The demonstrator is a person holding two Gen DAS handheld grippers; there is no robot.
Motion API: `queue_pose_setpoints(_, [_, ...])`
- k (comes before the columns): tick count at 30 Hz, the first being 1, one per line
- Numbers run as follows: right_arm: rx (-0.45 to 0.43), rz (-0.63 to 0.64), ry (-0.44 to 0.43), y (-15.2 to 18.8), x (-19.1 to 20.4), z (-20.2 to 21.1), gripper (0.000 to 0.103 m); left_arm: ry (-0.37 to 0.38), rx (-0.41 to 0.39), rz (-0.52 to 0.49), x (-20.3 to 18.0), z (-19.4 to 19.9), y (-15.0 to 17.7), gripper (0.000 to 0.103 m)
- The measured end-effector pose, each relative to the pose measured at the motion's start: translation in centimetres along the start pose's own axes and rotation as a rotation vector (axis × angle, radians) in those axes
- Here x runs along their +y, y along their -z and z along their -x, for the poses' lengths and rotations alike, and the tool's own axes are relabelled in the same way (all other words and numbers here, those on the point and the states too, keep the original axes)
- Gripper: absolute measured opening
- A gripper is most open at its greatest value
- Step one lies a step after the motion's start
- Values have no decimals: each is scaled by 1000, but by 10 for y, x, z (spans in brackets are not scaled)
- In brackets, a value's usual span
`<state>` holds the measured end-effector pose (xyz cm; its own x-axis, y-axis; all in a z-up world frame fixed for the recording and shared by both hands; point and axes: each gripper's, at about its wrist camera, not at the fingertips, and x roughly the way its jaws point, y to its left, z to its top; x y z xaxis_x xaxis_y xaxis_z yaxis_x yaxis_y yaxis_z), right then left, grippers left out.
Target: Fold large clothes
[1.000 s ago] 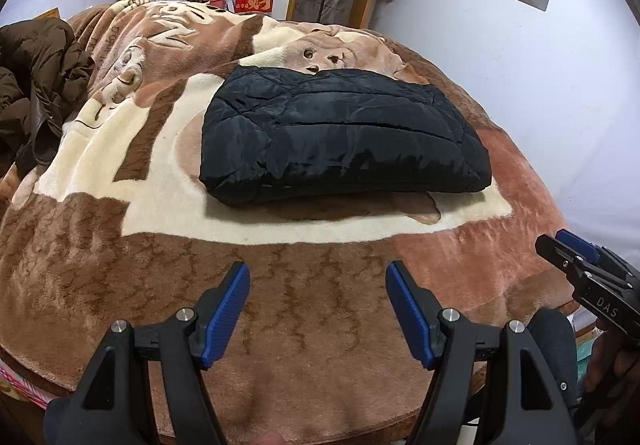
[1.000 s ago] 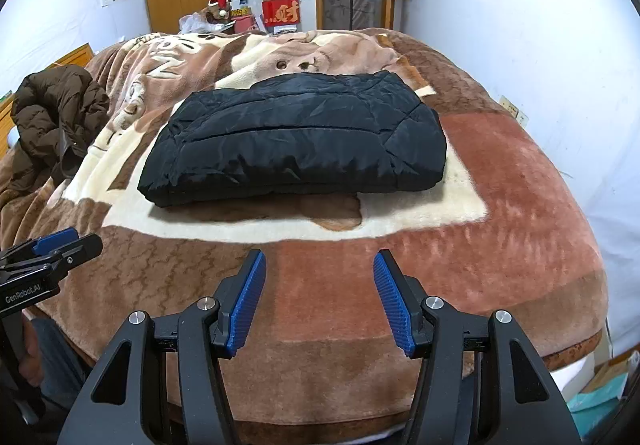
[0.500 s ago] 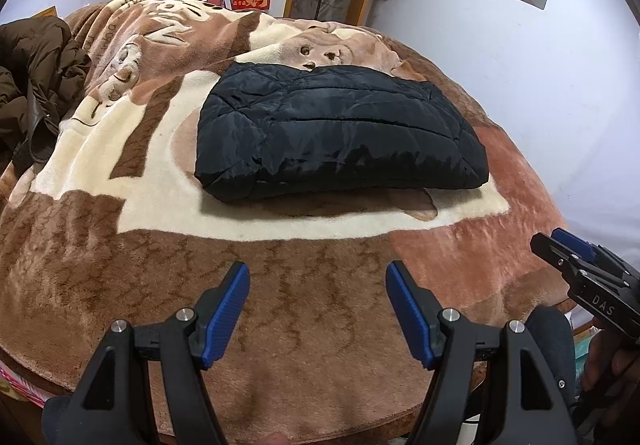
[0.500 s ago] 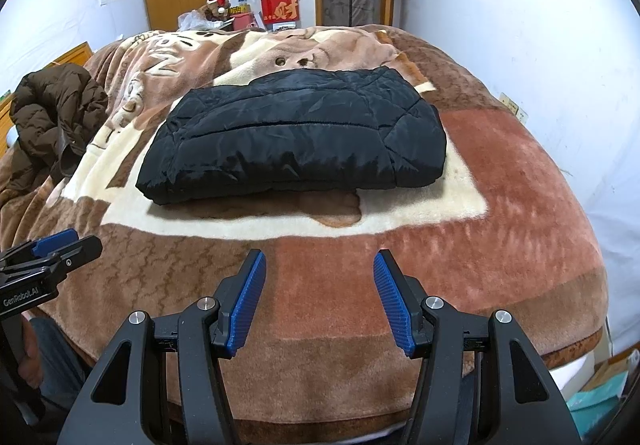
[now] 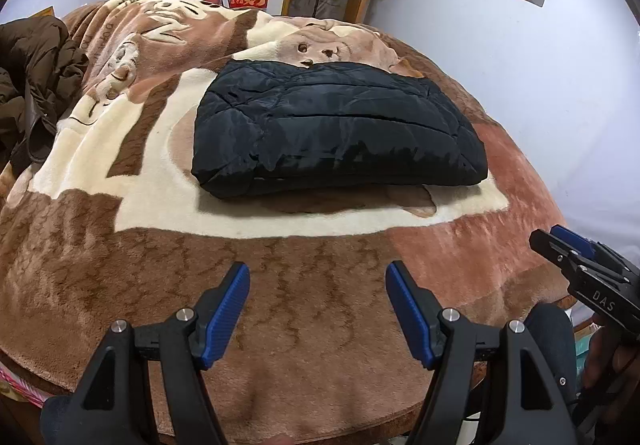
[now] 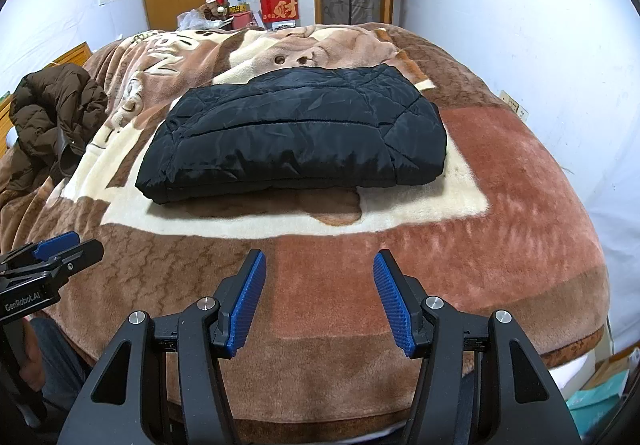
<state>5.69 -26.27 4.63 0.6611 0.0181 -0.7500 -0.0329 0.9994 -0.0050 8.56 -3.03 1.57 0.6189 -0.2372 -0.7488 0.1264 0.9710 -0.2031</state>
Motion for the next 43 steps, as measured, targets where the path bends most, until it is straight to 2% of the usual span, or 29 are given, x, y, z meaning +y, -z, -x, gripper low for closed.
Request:
queue_pose_setpoints(27, [3, 1, 3, 2, 1, -1, 57, -6, 2, -37, -4, 2, 0, 72])
queue_pose_setpoints(43, [11, 0, 4, 5, -5, -6, 57, -42, -8, -66, -6, -1, 3, 72])
